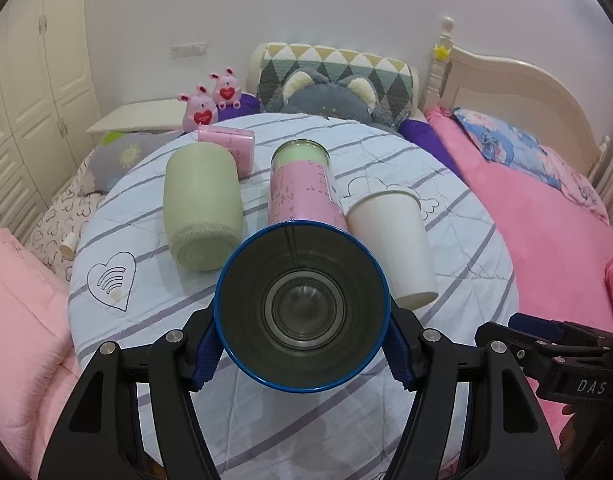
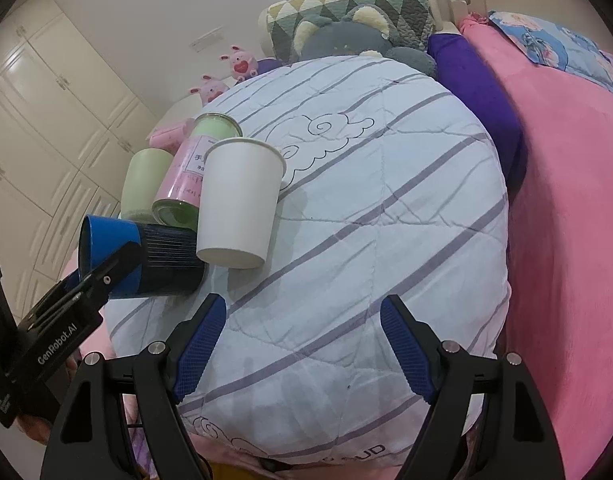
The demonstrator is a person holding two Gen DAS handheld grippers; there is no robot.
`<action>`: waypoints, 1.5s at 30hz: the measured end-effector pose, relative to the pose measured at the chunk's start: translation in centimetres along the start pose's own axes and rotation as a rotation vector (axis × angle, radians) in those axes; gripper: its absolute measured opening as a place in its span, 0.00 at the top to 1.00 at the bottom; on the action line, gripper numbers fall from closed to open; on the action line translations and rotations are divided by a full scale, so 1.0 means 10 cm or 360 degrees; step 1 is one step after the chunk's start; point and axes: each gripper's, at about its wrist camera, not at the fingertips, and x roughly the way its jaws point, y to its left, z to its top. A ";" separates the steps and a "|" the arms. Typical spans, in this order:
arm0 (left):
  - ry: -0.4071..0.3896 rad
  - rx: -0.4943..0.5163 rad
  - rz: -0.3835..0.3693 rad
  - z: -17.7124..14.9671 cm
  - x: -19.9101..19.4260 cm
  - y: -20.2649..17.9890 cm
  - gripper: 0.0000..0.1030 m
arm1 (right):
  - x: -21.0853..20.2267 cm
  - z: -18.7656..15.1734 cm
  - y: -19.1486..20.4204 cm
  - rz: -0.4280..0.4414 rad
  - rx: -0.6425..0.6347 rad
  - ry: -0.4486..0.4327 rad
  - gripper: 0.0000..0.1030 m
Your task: Flip cup upright
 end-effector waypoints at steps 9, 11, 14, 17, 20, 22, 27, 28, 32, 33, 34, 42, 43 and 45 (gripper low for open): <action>-0.0005 0.0049 0.0079 0.04 0.04 -0.06 0.11 | -0.03 -0.04 0.03 -0.0009 -0.0014 -0.0001 0.22; -0.0004 0.0043 0.0092 0.04 0.05 -0.05 0.08 | -0.04 -0.04 0.02 -0.0011 -0.0016 -0.0002 0.22; -0.0006 0.0038 0.0103 0.06 0.07 -0.04 0.08 | -0.05 -0.04 0.01 -0.0017 -0.0003 -0.0002 0.22; 0.0007 0.0027 0.0099 0.08 0.10 -0.04 0.08 | -0.05 -0.05 0.00 -0.0024 -0.0004 0.0001 0.22; 0.0018 0.0036 0.0101 0.08 0.10 -0.04 0.08 | -0.06 -0.05 0.00 -0.0026 0.0001 0.0001 0.22; 0.0016 0.0035 0.0100 0.08 0.10 -0.04 0.08 | -0.06 -0.05 -0.01 -0.0033 0.0008 0.0001 0.22; 0.0017 0.0043 0.0097 0.07 0.10 -0.05 0.08 | -0.07 -0.05 -0.01 -0.0038 0.0013 0.0001 0.22; 0.0018 0.0045 0.0097 0.07 0.11 -0.05 0.08 | -0.07 -0.05 -0.01 -0.0039 0.0011 0.0001 0.22; 0.0020 0.0057 0.0085 0.05 0.08 -0.08 0.08 | -0.07 -0.05 0.00 -0.0042 0.0012 -0.0002 0.22; 0.0020 0.0063 0.0084 0.05 0.07 -0.09 0.08 | -0.08 -0.05 0.00 -0.0044 0.0011 -0.0003 0.22; 0.0019 0.0068 0.0084 0.05 0.06 -0.09 0.08 | -0.08 -0.05 0.00 -0.0048 0.0013 -0.0005 0.22; -0.0031 0.0125 0.0051 -0.03 -0.18 -0.08 0.08 | -0.22 -0.14 0.09 -0.0096 0.0006 -0.0064 0.22; -0.0037 0.0134 0.0049 -0.04 -0.21 -0.07 0.08 | -0.23 -0.16 0.11 -0.0104 0.0004 -0.0072 0.22; -0.0057 0.0148 0.0043 -0.08 -0.29 -0.05 0.08 | -0.27 -0.21 0.17 -0.0113 -0.0008 -0.0090 0.22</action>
